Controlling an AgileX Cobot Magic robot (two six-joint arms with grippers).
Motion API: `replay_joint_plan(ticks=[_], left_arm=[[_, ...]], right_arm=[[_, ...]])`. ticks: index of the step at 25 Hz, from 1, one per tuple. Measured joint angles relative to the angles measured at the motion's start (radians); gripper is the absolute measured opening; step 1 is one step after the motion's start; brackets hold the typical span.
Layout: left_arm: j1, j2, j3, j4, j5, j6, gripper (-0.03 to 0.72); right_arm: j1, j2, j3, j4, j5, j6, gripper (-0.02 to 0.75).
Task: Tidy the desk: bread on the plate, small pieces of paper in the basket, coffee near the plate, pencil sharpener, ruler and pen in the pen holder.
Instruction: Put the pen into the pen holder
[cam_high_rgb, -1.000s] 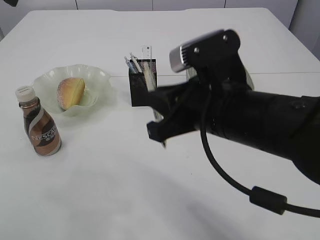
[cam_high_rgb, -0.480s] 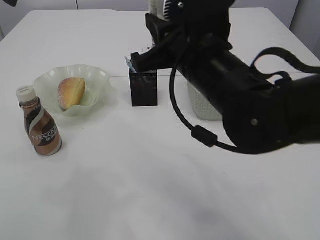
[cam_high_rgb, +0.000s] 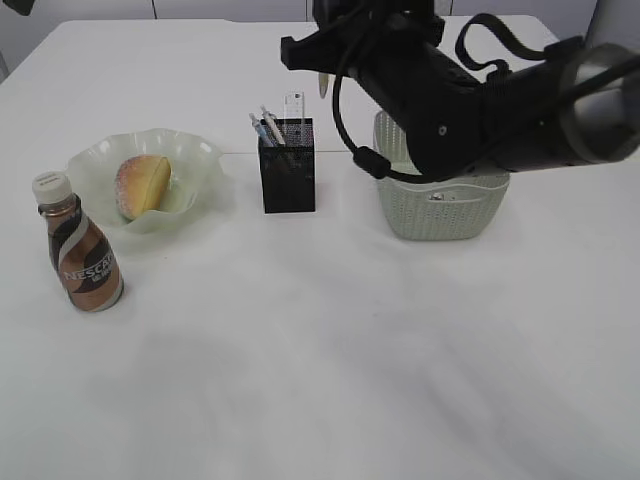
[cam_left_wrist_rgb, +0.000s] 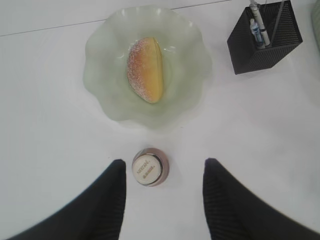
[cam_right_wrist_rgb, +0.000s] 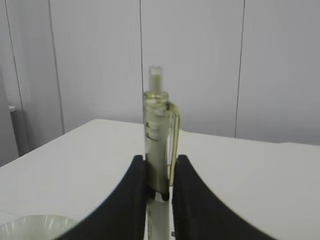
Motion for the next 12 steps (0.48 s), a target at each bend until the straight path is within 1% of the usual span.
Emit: replay_joint_plan(ticks=[3, 7, 12], left_arm=[[0.000, 0.016, 0.000, 0.006, 0.000, 0.000, 0.370], [0.000, 0.038, 0.000, 0.010, 0.000, 0.000, 0.370], [0.000, 0.046, 0.000, 0.036, 0.000, 0.000, 0.370]], right_arm=[[-0.005, 0.074, -0.078, -0.044, 0.057, 0.031, 0.076], [-0.007, 0.172, -0.194, -0.059, 0.141, 0.039, 0.076], [-0.008, 0.275, -0.313, -0.063, 0.178, 0.042, 0.076]])
